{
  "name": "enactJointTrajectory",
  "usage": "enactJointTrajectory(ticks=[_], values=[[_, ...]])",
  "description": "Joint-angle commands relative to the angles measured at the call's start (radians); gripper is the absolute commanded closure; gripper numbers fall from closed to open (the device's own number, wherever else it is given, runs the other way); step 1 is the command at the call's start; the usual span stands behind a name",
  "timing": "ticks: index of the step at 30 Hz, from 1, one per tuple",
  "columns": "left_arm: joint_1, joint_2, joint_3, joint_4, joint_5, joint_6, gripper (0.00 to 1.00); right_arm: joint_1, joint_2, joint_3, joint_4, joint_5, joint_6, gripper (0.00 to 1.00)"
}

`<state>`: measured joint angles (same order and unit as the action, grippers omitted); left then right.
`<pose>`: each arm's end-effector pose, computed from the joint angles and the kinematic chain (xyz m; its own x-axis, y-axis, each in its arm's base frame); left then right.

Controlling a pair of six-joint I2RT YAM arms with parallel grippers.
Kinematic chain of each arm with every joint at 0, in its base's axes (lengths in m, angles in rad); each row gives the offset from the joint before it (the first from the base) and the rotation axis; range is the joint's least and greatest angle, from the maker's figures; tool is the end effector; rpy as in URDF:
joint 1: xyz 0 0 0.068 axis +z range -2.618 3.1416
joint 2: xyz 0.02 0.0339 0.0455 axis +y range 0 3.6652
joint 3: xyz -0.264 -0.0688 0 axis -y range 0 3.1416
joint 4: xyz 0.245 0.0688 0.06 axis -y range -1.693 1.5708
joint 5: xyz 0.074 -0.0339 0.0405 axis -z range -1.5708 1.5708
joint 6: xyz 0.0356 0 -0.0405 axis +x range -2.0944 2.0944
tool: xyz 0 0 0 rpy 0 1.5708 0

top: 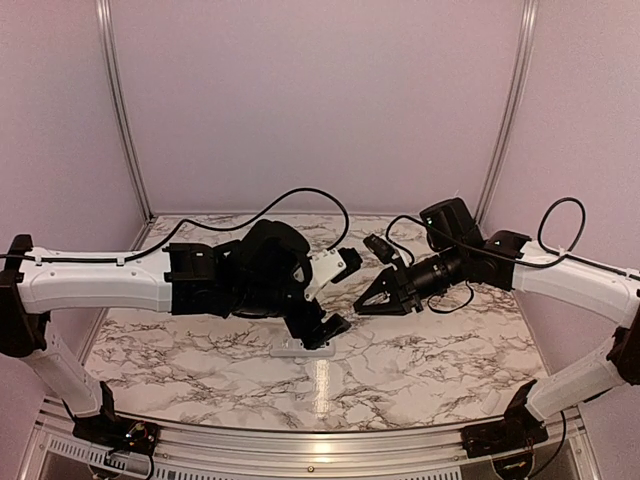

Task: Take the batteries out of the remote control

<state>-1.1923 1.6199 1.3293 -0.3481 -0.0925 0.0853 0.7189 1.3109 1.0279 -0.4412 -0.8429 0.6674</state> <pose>0.1408 -0.3452 0.2992 -0.1430 0.5892 -0.7953 0.9133 0.3881 0.1233 0.1912 0.2026 0.2931 -0.9232 -0.2608 -0.2822 -0.3661 0.3740 0.8521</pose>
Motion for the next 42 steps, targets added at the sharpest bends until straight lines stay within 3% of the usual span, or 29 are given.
enactJointTrajectory(ticks=[1,6,10,14,20,30,42], values=[[-0.003,-0.108,-0.081,0.032,-0.147,-0.007,0.01,-0.003,-0.014,0.046,-0.073,0.074,-0.049,1.00],[0.007,-0.247,-0.219,0.033,-0.106,0.061,0.01,-0.003,-0.018,0.082,-0.135,0.158,-0.129,1.00],[0.063,-0.323,-0.289,-0.028,0.035,0.091,0.01,-0.002,-0.019,0.115,-0.180,0.224,-0.215,1.00],[0.130,-0.352,-0.334,-0.092,0.146,0.133,0.01,0.001,-0.014,0.143,-0.215,0.287,-0.293,1.00],[0.188,-0.347,-0.378,-0.089,0.191,0.218,0.02,0.028,0.005,0.196,-0.261,0.383,-0.428,1.00],[0.236,-0.202,-0.389,-0.037,0.235,0.334,0.04,0.030,0.010,0.219,-0.295,0.451,-0.561,1.00],[0.300,0.006,-0.320,-0.020,0.291,0.434,0.06,0.029,0.023,0.203,-0.313,0.498,-0.602,1.00]])
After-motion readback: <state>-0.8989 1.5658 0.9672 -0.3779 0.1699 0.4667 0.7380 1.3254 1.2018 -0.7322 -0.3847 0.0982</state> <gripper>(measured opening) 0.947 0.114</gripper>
